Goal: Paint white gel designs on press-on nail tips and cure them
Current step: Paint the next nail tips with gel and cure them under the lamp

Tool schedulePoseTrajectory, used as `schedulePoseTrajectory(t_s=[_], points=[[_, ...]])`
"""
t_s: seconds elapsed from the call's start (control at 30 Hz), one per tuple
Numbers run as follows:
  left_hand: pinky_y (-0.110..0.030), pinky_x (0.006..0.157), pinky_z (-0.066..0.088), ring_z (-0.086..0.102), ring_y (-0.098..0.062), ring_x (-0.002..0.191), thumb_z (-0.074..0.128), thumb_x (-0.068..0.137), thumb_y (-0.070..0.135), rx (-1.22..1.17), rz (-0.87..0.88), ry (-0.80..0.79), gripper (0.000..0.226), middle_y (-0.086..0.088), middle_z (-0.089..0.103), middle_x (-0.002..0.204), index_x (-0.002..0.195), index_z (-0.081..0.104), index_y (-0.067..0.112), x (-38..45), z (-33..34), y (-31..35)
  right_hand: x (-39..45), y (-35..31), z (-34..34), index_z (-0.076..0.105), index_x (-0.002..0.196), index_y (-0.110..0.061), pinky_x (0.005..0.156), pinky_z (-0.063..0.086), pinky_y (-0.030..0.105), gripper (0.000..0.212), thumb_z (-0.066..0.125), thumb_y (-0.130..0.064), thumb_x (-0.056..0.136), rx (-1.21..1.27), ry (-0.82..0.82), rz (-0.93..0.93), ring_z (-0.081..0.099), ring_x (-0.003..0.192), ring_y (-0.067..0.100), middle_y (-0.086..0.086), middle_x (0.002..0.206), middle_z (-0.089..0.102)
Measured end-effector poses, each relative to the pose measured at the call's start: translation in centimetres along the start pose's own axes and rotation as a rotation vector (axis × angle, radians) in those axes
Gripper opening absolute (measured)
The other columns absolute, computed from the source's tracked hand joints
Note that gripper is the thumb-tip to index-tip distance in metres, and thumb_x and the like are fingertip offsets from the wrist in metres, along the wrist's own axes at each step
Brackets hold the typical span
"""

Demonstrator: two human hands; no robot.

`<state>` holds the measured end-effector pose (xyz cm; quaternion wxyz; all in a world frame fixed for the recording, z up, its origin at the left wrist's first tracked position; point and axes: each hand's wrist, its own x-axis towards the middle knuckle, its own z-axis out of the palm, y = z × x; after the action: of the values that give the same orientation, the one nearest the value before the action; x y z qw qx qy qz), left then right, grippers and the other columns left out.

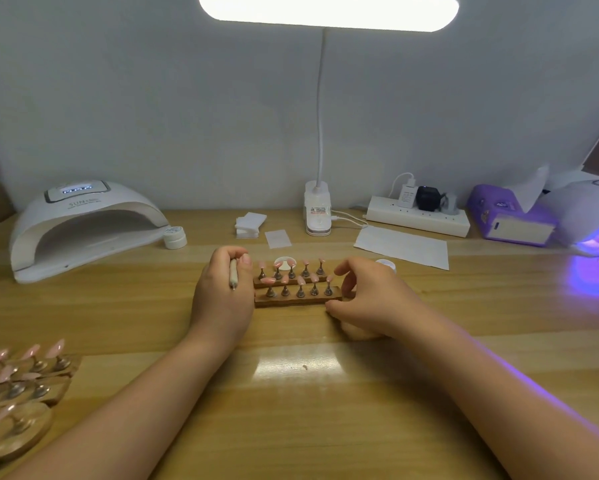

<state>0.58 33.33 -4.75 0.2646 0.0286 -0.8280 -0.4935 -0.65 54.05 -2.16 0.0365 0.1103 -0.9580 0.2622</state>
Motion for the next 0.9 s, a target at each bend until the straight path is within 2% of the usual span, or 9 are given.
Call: schedulePoseTrajectory(t_s=[0.13, 0.3, 0.33, 0.4, 0.47, 0.53, 0.63, 0.73, 0.9], points=[[-0.048, 0.068, 0.054, 0.063, -0.023, 0.081, 0.044, 0.100, 0.027, -0.020, 0.006, 0.015, 0.010, 0.009, 0.059, 0.085, 0.098, 0.054, 0.027, 0.0, 0.1, 0.0, 0.1, 0.0, -1.9, 0.054, 0.115, -0.028, 0.069, 0.050, 0.028, 0.046, 0.068, -0.039, 0.073, 0.015, 0.100, -0.032, 0.053, 0.081, 0.004, -0.013, 0.088, 0.054], [-0.044, 0.064, 0.054, 0.064, -0.020, 0.079, 0.044, 0.100, 0.029, -0.026, 0.025, 0.014, 0.010, 0.012, 0.059, 0.086, 0.096, 0.052, 0.032, 0.0, 0.1, -0.1, 0.3, 1.0, -4.1, 0.061, 0.104, -0.026, 0.069, 0.050, 0.028, 0.033, 0.070, -0.037, 0.074, -0.036, 0.127, 0.016, 0.056, 0.079, 0.005, -0.012, 0.082, 0.060], [-0.044, 0.064, 0.054, 0.064, -0.020, 0.079, 0.044, 0.100, 0.029, -0.030, 0.025, 0.014, 0.010, 0.012, 0.059, 0.086, 0.096, 0.052, 0.033, 0.0, 0.1, -0.2, 0.4, 1.3, -4.6, 0.060, 0.106, -0.027, 0.072, 0.050, 0.030, 0.036, 0.069, -0.038, 0.073, -0.062, 0.146, 0.037, 0.056, 0.083, 0.006, -0.013, 0.086, 0.060], [-0.045, 0.064, 0.054, 0.064, -0.020, 0.079, 0.044, 0.099, 0.029, -0.049, 0.011, 0.024, 0.011, 0.012, 0.059, 0.085, 0.094, 0.052, 0.035, 0.0, 0.2, -0.2, 0.5, 2.2, -5.5, 0.054, 0.119, -0.030, 0.085, 0.046, 0.036, 0.050, 0.068, -0.042, 0.072, -0.155, 0.166, 0.096, 0.052, 0.103, 0.014, -0.012, 0.106, 0.058], [-0.046, 0.065, 0.055, 0.063, -0.020, 0.077, 0.045, 0.099, 0.029, -0.068, -0.007, 0.032, 0.014, 0.010, 0.060, 0.083, 0.090, 0.051, 0.037, 0.1, 0.2, -0.1, 0.7, 3.2, -6.0, 0.042, 0.134, -0.030, 0.097, 0.037, 0.041, 0.067, 0.066, -0.048, 0.074, -0.245, 0.131, 0.166, 0.040, 0.123, 0.024, -0.005, 0.130, 0.050], [-0.047, 0.064, 0.055, 0.063, -0.020, 0.076, 0.044, 0.099, 0.031, -0.076, -0.016, 0.031, 0.015, 0.010, 0.061, 0.083, 0.088, 0.051, 0.038, 0.1, 0.2, 0.0, 0.9, 4.3, -5.9, 0.033, 0.141, -0.028, 0.102, 0.032, 0.043, 0.079, 0.066, -0.052, 0.074, -0.228, 0.085, 0.198, 0.030, 0.131, 0.025, -0.003, 0.140, 0.042], [-0.048, 0.064, 0.055, 0.063, -0.019, 0.075, 0.043, 0.100, 0.033, -0.087, -0.015, 0.025, 0.016, 0.010, 0.061, 0.084, 0.088, 0.051, 0.039, 0.0, 0.1, 0.1, 1.1, 5.6, -4.9, 0.025, 0.147, -0.027, 0.105, 0.035, 0.042, 0.093, 0.072, -0.053, 0.070, -0.053, 0.049, 0.220, 0.030, 0.134, 0.023, -0.006, 0.138, 0.045], [-0.049, 0.065, 0.055, 0.062, -0.020, 0.075, 0.042, 0.100, 0.032, -0.099, -0.019, 0.028, 0.016, 0.008, 0.061, 0.083, 0.088, 0.052, 0.036, -0.1, 0.0, 0.2, 1.3, 6.4, -3.4, 0.017, 0.150, -0.025, 0.104, 0.038, 0.043, 0.106, 0.077, -0.054, 0.067, 0.064, 0.087, 0.228, 0.039, 0.128, 0.023, -0.007, 0.127, 0.053], [-0.049, 0.068, 0.055, 0.061, -0.019, 0.080, 0.042, 0.100, 0.031, -0.107, -0.004, 0.029, 0.015, 0.007, 0.060, 0.086, 0.091, 0.052, 0.036, -0.2, -0.1, 0.4, 1.3, 7.5, -1.8, 0.016, 0.150, -0.021, 0.103, 0.041, 0.042, 0.106, 0.076, -0.052, 0.069, 0.109, 0.190, 0.228, 0.046, 0.124, 0.023, -0.007, 0.120, 0.059]])
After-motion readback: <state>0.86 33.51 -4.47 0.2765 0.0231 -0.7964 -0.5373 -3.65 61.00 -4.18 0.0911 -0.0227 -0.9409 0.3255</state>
